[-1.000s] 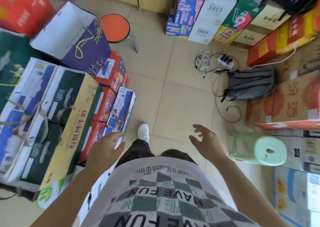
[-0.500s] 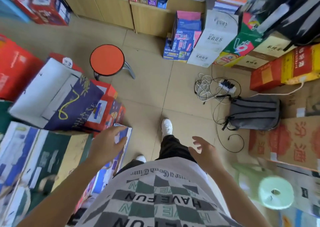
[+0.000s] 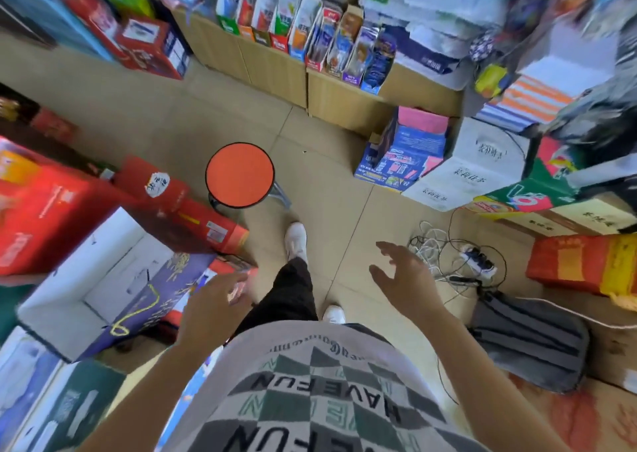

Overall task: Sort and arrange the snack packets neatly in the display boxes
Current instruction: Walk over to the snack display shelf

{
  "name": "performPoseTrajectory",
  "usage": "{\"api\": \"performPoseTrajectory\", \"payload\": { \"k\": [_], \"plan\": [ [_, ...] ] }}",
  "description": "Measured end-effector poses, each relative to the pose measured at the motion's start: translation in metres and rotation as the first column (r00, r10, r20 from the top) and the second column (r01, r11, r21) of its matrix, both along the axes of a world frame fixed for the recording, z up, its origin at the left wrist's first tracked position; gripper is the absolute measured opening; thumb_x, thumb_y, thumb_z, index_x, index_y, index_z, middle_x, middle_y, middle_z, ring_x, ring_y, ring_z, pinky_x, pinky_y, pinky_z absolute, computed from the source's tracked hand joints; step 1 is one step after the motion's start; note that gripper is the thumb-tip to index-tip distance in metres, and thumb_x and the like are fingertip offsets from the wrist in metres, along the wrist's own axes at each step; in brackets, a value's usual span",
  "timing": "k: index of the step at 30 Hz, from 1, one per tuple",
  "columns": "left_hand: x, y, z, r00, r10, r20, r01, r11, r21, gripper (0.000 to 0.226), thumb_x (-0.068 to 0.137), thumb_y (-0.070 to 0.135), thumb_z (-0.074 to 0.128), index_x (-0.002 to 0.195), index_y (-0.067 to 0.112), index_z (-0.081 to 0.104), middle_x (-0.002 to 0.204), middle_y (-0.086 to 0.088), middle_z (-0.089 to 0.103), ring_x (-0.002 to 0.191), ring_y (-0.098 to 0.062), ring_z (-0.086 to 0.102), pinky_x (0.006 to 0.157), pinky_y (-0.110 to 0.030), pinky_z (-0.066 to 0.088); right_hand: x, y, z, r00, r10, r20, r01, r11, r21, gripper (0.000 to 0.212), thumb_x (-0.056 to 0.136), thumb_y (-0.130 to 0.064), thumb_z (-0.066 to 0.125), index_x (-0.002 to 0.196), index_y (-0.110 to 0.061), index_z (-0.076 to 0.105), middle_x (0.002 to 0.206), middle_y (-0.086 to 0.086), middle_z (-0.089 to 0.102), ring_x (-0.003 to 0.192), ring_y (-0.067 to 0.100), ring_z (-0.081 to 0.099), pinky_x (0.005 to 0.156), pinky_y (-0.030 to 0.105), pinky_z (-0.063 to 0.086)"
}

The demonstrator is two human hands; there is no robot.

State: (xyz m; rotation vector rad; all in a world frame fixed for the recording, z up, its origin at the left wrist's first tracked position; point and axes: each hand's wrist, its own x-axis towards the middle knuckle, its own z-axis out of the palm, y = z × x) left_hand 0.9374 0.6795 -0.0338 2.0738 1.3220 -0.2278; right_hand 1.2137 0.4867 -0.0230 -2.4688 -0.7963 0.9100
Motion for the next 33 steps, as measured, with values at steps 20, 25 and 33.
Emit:
{"api": "performPoseTrajectory", "payload": {
  "k": [20, 25, 33],
  "plan": [
    [0.282, 0.34, -0.009, 0.993, -0.1, 0.055, 0.104, 0.992, -0.07, 0.035, 0.091, 0.028, 0.07, 0.126, 0.027, 0.066, 0.122, 0.011, 0.068, 0.098, -0.013, 0.065, 0.086, -0.039, 0.056, 0.248, 0.265, -0.026, 0.981, -0.121, -0.149, 0.099, 0.984, -0.149, 0.045, 0.091, -0.033, 0.069, 0.135, -0.027, 0.057, 0.115, -0.007, 0.067, 0.096, 0.014, 0.063, 0.088, 0.032, 0.051],
    [0.336, 0.39, -0.008, 1.0, 0.02, 0.004, -0.02, 0.998, -0.067, 0.033, 0.088, 0.026, 0.074, 0.121, 0.027, 0.069, 0.11, 0.011, 0.072, 0.088, -0.01, 0.066, 0.083, -0.032, 0.053, 0.335, 0.353, -0.03, 0.977, -0.102, -0.186, 0.081, 0.99, -0.119, 0.04, 0.091, -0.031, 0.07, 0.129, -0.027, 0.06, 0.106, -0.008, 0.066, 0.097, 0.015, 0.062, 0.089, 0.033, 0.049],
    [0.375, 0.468, 0.014, 0.986, 0.134, -0.096, -0.14, 0.989, -0.056, 0.031, 0.088, 0.028, 0.072, 0.119, 0.032, 0.069, 0.095, 0.022, 0.067, 0.084, -0.004, 0.064, 0.08, -0.028, 0.049, 0.416, 0.489, -0.027, 0.975, 0.0, -0.223, 0.001, 1.0, 0.003, 0.043, 0.09, -0.021, 0.066, 0.132, -0.025, 0.059, 0.11, -0.003, 0.066, 0.095, 0.018, 0.063, 0.086, 0.03, 0.049]
  ]
}}
